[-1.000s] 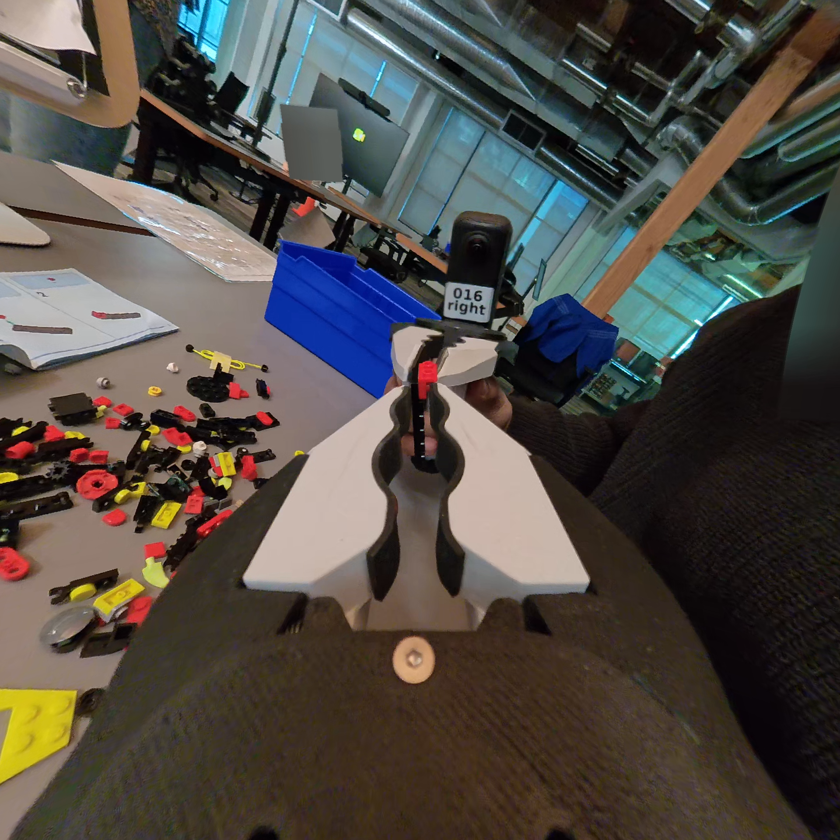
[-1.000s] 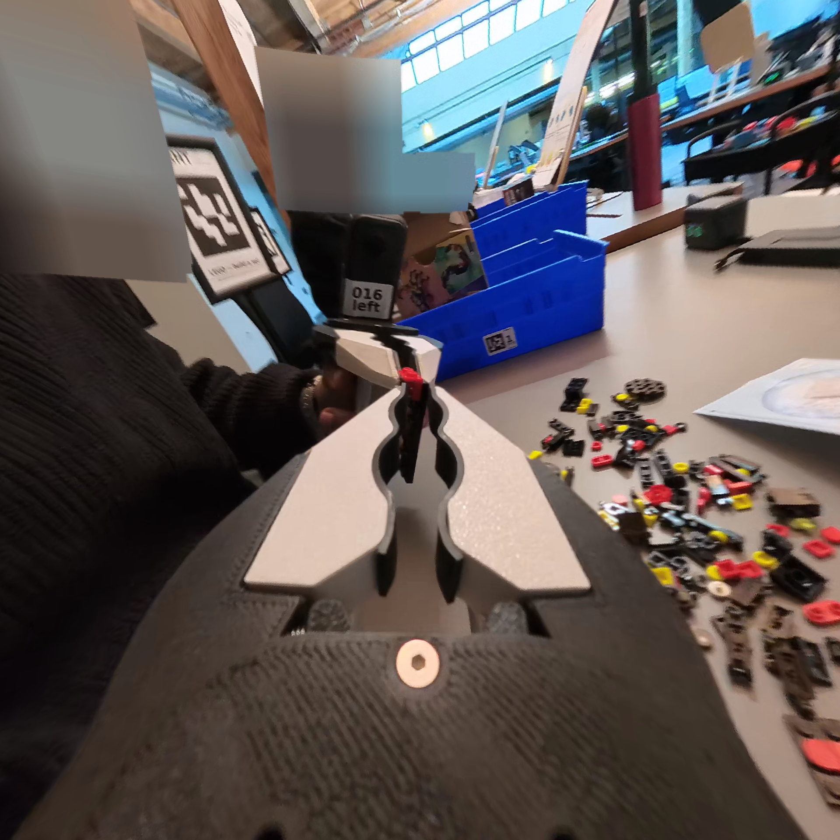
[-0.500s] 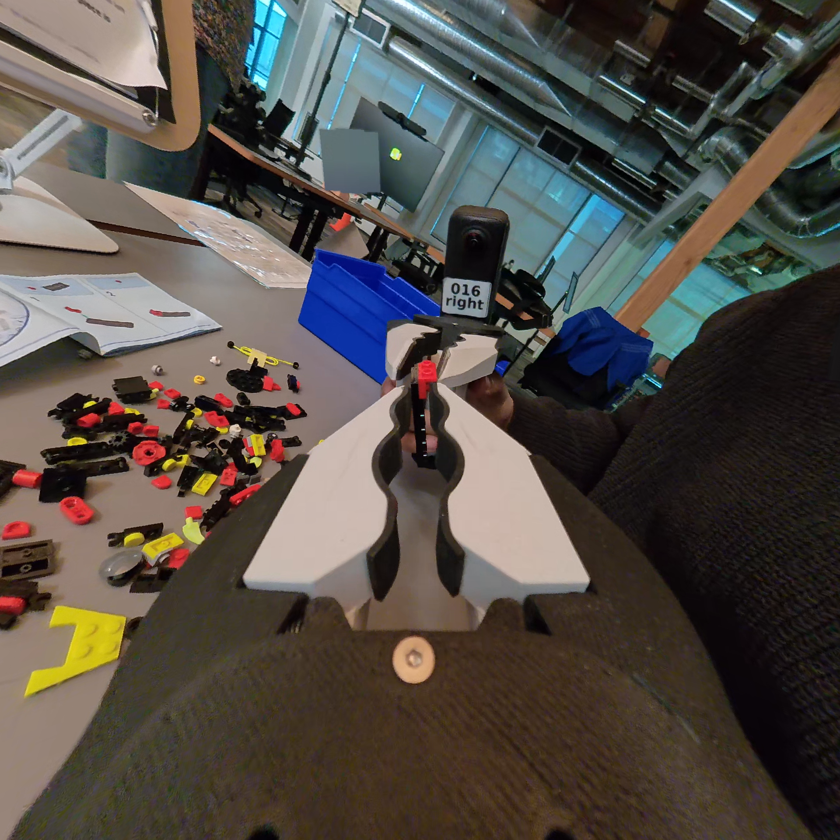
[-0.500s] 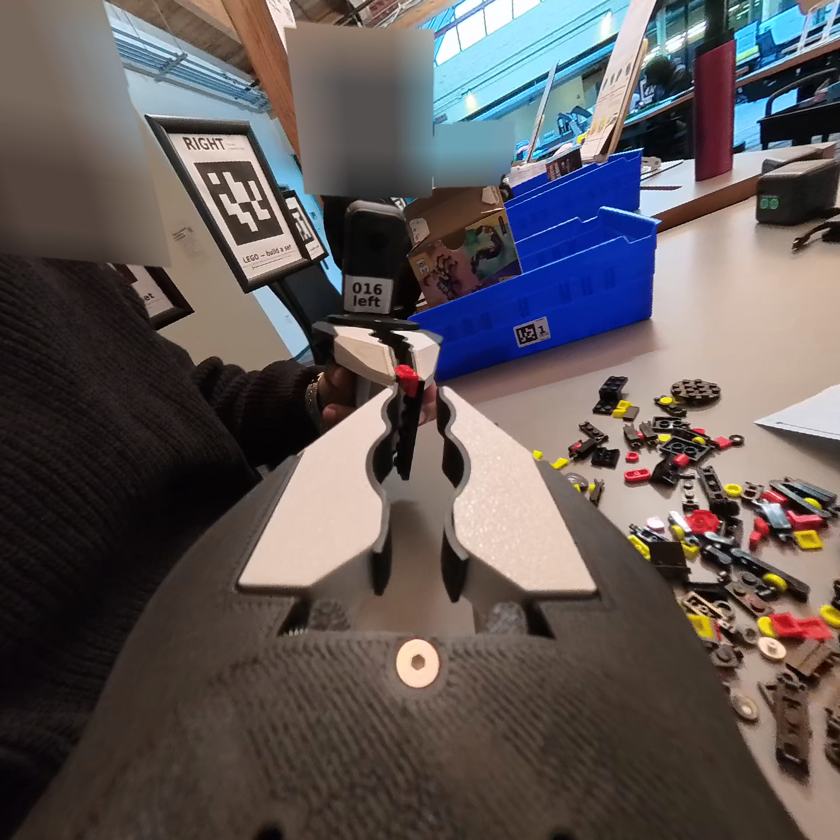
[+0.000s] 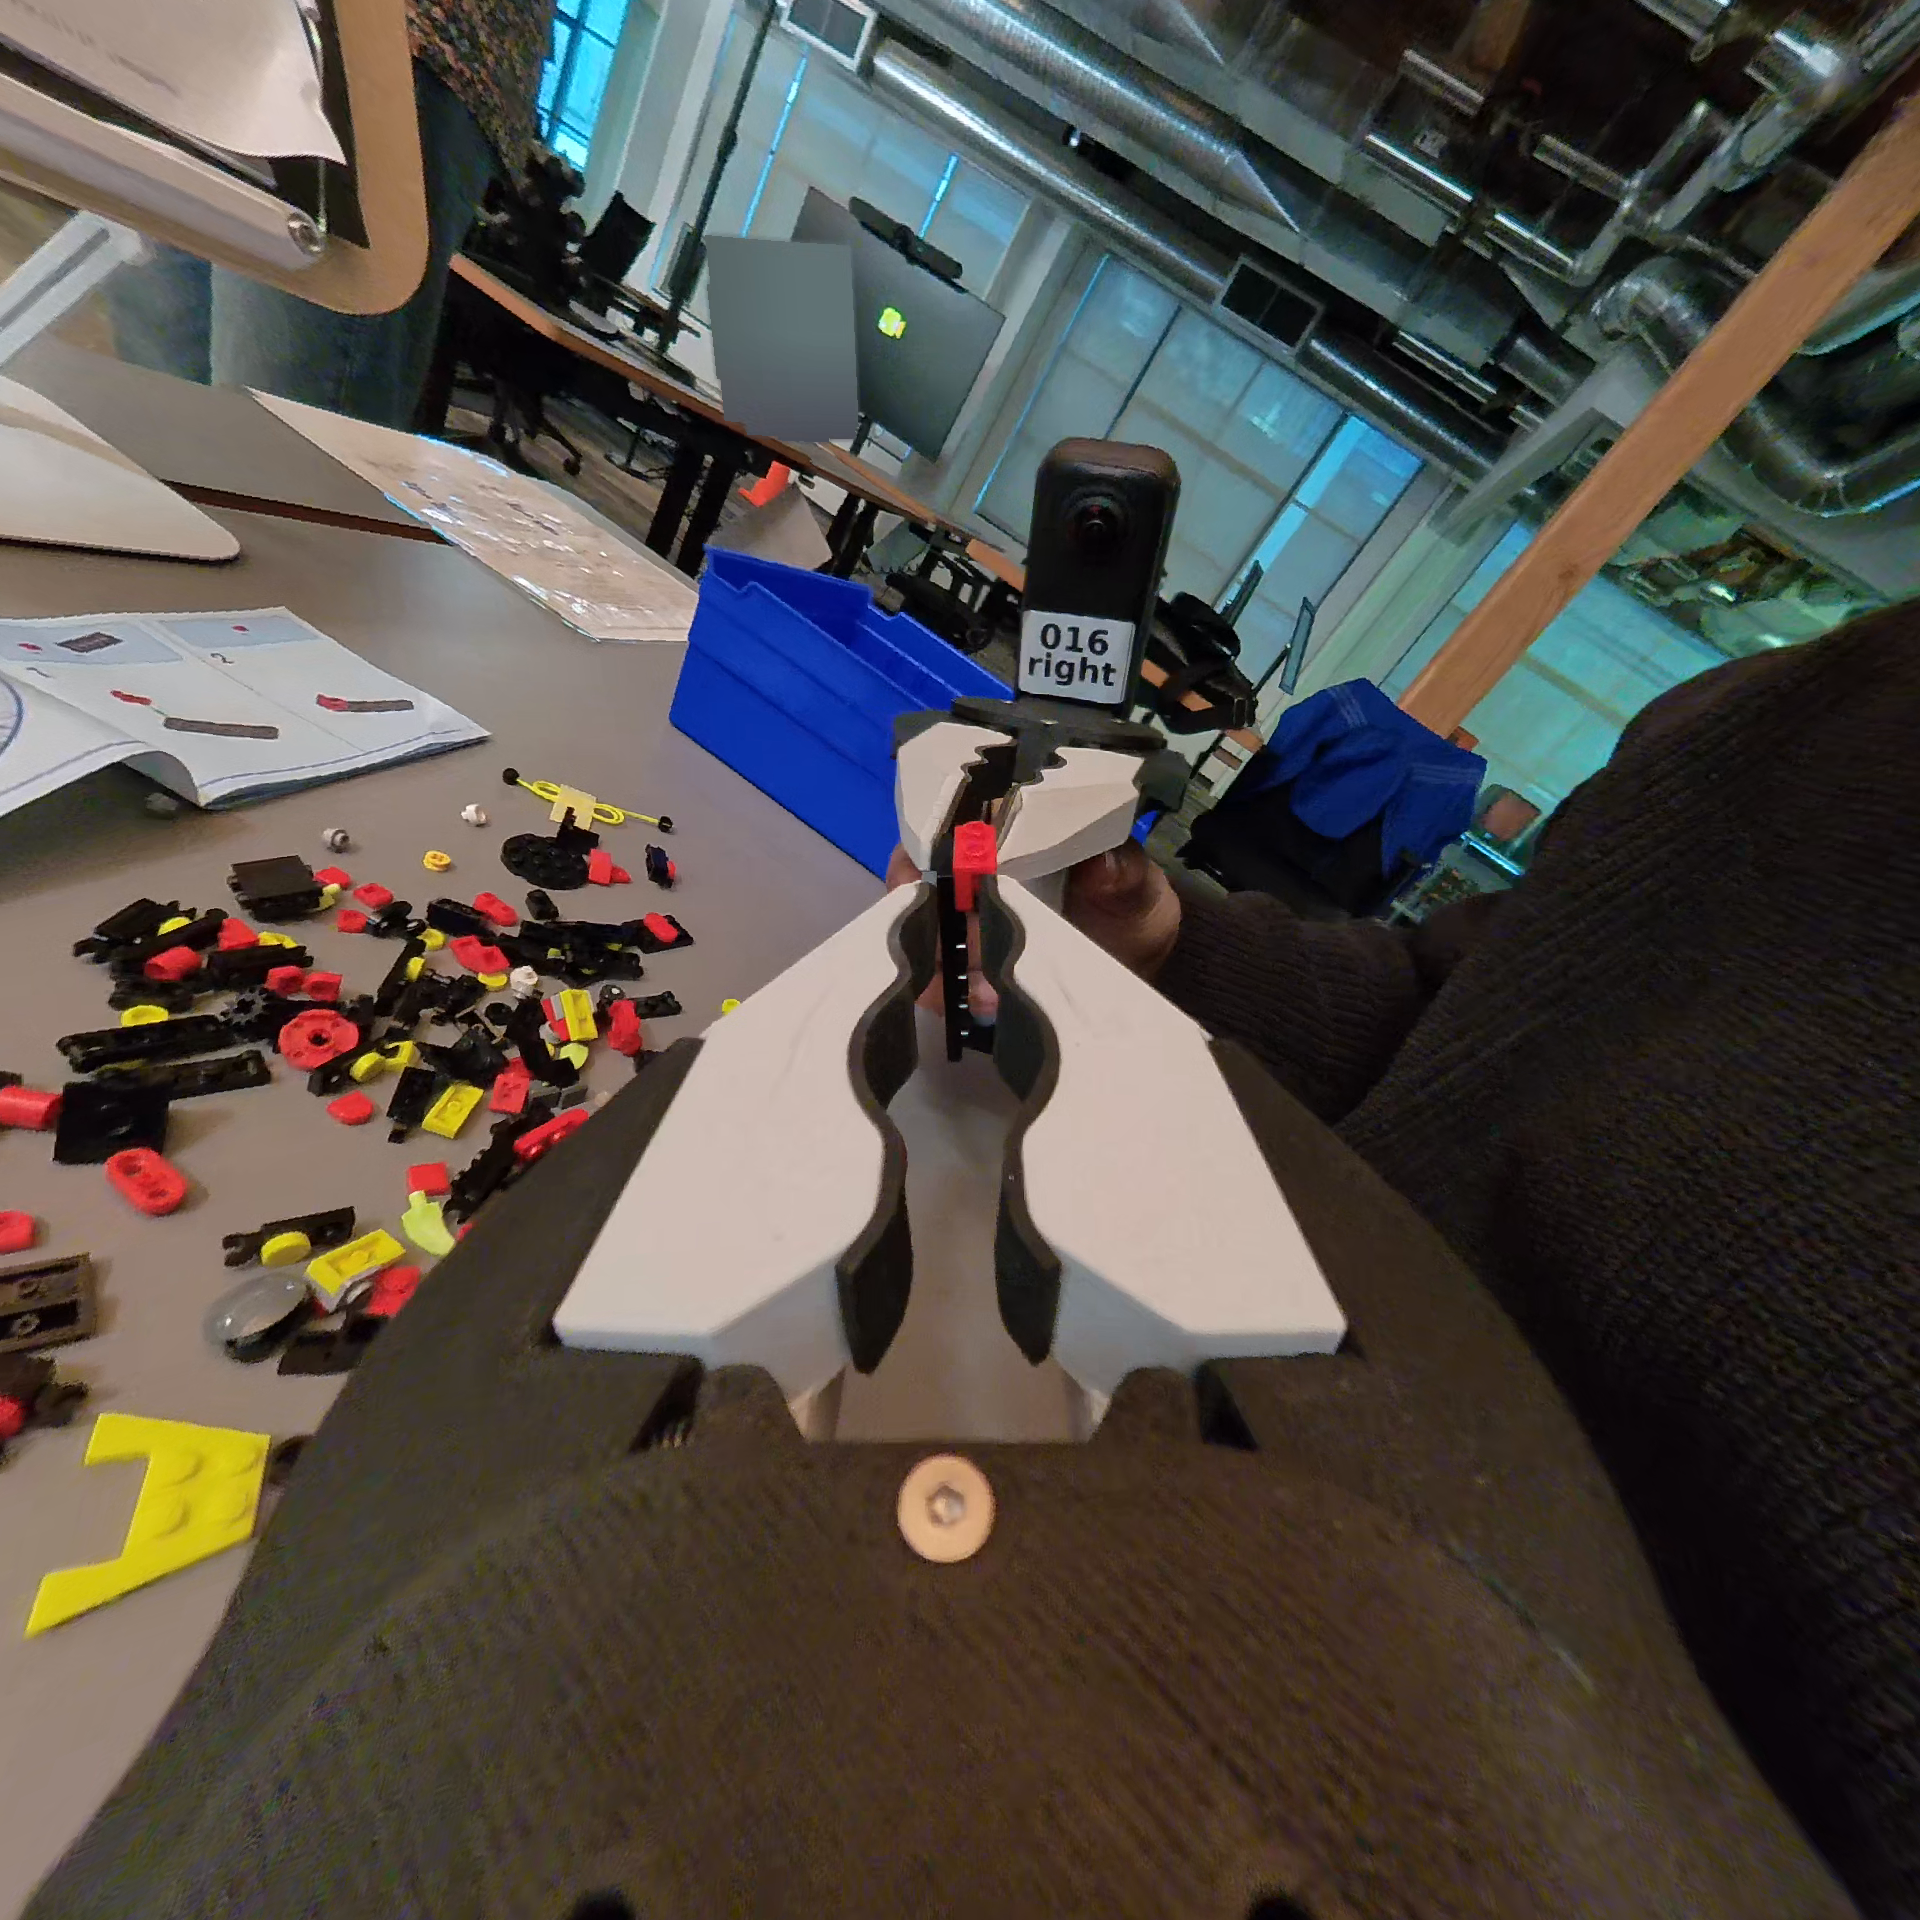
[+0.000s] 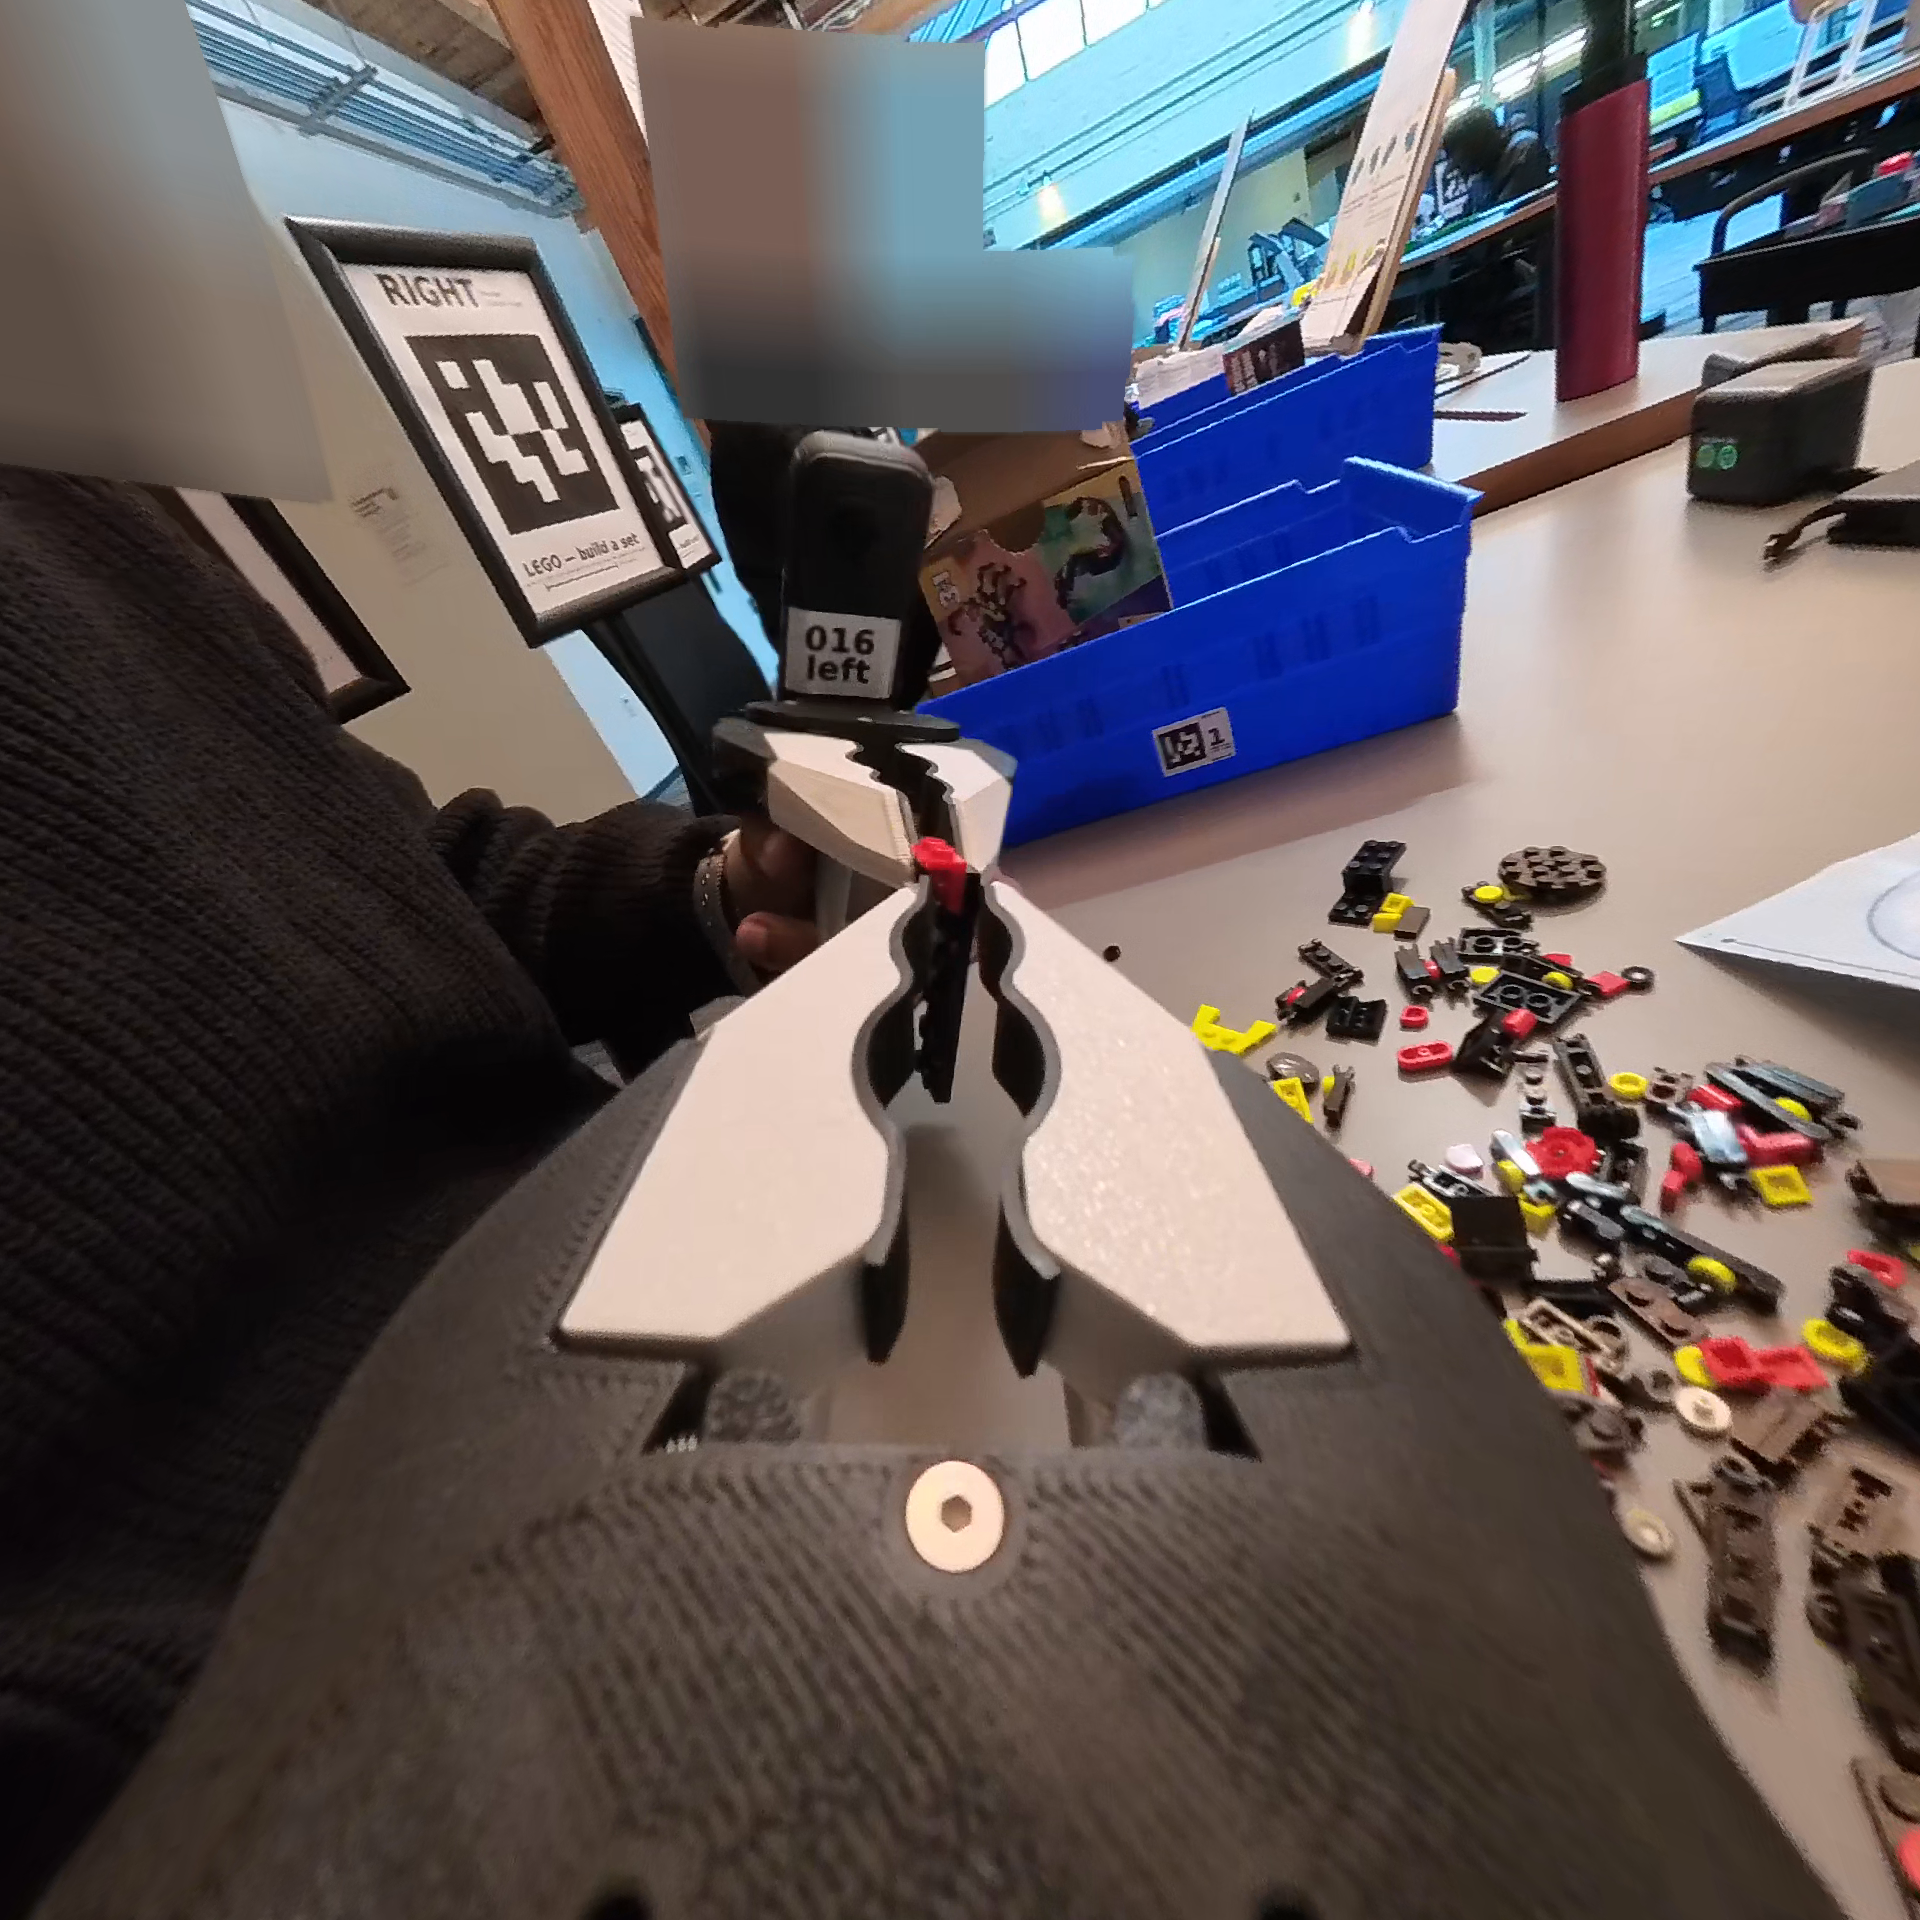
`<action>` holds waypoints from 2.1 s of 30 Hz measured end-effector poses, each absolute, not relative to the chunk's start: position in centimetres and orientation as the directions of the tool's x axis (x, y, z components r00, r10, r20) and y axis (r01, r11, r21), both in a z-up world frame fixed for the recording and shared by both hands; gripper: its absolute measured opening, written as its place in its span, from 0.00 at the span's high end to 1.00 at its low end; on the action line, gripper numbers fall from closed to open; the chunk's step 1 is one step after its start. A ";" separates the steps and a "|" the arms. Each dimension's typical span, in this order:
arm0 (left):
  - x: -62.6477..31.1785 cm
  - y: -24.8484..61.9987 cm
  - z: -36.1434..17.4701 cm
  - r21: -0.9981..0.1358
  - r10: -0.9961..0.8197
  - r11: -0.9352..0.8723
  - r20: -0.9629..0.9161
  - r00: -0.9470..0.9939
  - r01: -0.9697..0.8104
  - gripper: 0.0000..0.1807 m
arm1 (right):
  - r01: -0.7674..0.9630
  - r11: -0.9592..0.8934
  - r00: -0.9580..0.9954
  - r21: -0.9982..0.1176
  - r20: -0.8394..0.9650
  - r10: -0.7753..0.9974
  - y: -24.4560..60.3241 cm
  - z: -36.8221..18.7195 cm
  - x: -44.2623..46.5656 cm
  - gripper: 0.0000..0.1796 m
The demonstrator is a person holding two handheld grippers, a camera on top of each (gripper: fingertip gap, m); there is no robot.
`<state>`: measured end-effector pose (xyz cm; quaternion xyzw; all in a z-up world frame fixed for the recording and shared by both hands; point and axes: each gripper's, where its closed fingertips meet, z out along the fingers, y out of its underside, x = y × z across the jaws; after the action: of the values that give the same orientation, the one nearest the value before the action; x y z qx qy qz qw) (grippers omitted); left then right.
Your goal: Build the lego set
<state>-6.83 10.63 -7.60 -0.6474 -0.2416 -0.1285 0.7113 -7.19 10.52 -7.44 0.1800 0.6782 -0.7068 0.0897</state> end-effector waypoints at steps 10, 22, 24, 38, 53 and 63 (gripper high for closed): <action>-6.7 13.8 -8.6 -0.865 0.063 0.019 0.502 0.863 0.501 0.89 | 0.382 -0.083 -0.879 -0.920 -0.390 0.275 14.0 -8.2 -7.2 0.96; -6.0 16.5 -8.7 -0.852 -0.039 -0.035 0.524 0.851 0.523 0.99 | 0.375 -0.184 -0.830 -0.909 -0.417 0.370 16.2 -8.0 -6.9 0.96; -6.2 16.5 -8.5 -0.848 -0.036 -0.023 0.530 0.847 0.530 0.99 | 0.355 -0.191 -0.818 -0.915 -0.403 0.410 16.4 -8.0 -7.3 0.87; -12.1 12.6 -10.6 -0.407 0.076 0.369 0.909 0.409 0.836 1.00 | -0.115 0.468 -0.690 -0.876 0.409 0.597 13.5 -10.9 -9.4 0.78; -10.7 10.8 -11.1 -0.355 0.074 0.447 0.930 0.361 0.821 0.99 | -0.062 0.489 -0.765 -0.870 0.357 0.537 10.7 -12.0 -10.7 0.92; -10.3 9.9 -11.2 -0.499 0.232 0.425 0.867 0.442 0.755 0.79 | 0.125 0.534 -0.853 -0.836 0.185 0.488 12.1 -15.5 -9.8 0.92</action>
<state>-10.31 9.89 -11.17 -0.5012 -0.4925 -0.1909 0.6855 -9.81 12.10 -15.50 0.1799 0.8520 -0.4479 -0.2030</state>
